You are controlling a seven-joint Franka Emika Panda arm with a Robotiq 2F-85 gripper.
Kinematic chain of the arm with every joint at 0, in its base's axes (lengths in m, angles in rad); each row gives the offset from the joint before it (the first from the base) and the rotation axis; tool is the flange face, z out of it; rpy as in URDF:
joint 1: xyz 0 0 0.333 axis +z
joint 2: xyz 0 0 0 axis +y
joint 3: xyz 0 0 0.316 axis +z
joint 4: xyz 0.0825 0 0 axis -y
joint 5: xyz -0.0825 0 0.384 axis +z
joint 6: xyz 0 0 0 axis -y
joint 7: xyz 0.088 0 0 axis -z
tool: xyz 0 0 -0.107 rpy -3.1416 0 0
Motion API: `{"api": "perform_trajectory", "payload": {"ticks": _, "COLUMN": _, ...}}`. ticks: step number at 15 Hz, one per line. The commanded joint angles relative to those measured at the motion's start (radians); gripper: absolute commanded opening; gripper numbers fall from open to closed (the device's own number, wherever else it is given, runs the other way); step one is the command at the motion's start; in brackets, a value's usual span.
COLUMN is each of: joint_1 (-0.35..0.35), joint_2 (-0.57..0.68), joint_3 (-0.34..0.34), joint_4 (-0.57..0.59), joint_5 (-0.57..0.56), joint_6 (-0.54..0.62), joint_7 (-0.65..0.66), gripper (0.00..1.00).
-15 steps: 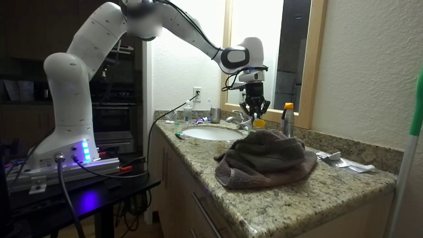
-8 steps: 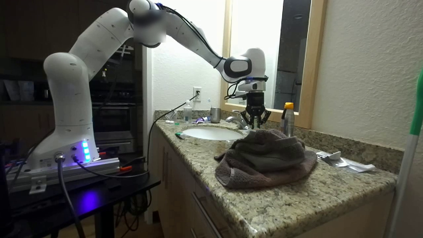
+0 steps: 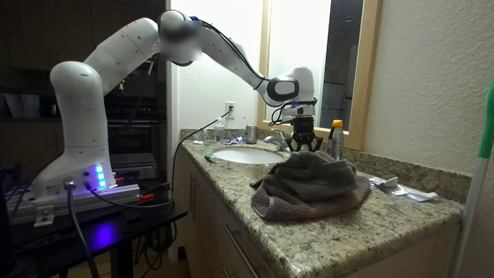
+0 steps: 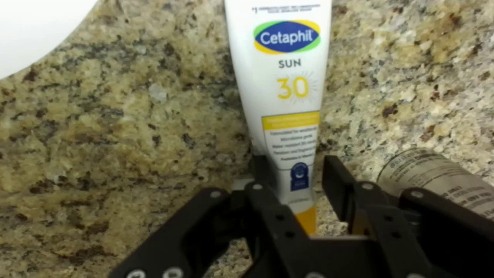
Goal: Move the right tube away from you
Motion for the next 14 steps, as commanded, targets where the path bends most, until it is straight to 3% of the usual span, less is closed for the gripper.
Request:
{"api": "perform_trajectory", "payload": {"ticks": 1, "joint_1": -0.005, "joint_2": 0.013, "joint_3": -0.002, "joint_4": 0.026, "joint_5": -0.029, "joint_6": 0.023, "joint_7": 0.039, "gripper": 0.72}}
{"api": "perform_trajectory", "payload": {"ticks": 5, "joint_1": 0.012, "joint_2": -0.095, "joint_3": 0.0, "joint_4": -0.062, "joint_5": -0.059, "joint_6": -0.027, "joint_7": -0.048, "gripper": 1.0}}
{"api": "perform_trajectory", "payload": {"ticks": 10, "joint_1": 0.008, "joint_2": -0.266, "joint_3": 0.0, "joint_4": -0.158, "joint_5": -0.116, "joint_6": -0.162, "joint_7": -0.195, "gripper": 1.0}}
{"api": "perform_trajectory", "payload": {"ticks": 14, "joint_1": 0.025, "joint_2": -0.432, "joint_3": -0.011, "joint_4": -0.296, "joint_5": -0.193, "joint_6": -0.168, "joint_7": -0.323, "gripper": 1.0}}
